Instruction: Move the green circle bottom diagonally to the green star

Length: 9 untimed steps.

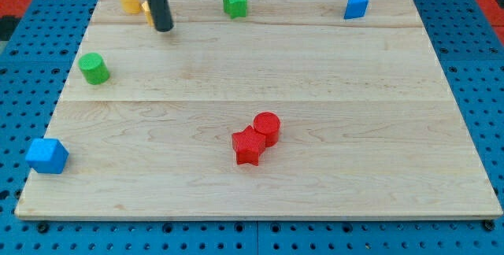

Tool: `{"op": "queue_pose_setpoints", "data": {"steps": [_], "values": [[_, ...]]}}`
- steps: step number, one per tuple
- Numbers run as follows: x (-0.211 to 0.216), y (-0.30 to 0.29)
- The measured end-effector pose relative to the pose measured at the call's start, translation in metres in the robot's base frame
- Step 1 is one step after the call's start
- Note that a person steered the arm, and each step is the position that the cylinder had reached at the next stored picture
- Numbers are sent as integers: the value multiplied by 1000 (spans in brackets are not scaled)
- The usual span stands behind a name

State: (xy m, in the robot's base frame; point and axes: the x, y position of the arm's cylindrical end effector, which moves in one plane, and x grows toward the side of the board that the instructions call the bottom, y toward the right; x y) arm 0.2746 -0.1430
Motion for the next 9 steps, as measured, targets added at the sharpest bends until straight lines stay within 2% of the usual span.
{"op": "queue_pose_setpoints", "data": {"steps": [1, 2, 3, 4, 5, 6, 7, 8, 9], "values": [[-13, -2], [-13, -43], [9, -55], [40, -120], [89, -138], [126, -123], [124, -85], [147, -66], [143, -42]]}}
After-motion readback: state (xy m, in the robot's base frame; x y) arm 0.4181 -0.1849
